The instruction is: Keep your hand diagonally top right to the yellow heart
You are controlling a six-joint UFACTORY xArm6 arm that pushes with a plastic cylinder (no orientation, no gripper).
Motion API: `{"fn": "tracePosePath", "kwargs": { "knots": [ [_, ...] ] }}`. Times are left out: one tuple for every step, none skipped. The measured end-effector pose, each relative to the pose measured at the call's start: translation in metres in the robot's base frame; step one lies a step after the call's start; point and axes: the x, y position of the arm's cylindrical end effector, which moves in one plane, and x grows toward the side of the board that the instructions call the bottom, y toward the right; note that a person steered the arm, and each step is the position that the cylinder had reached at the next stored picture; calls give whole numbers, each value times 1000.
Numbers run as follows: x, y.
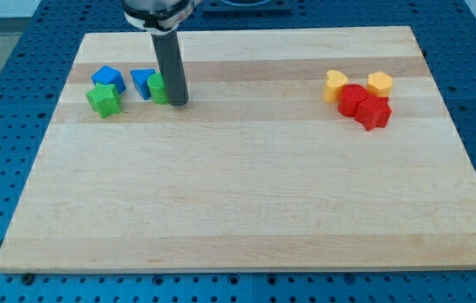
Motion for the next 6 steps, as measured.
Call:
{"fn": "tracePosePath", "kwargs": {
  "knots": [
    [0,23],
    [-6,93],
    [-25,179],
    [-73,201],
    [-96,243],
    [-81,293]
  ]
}}
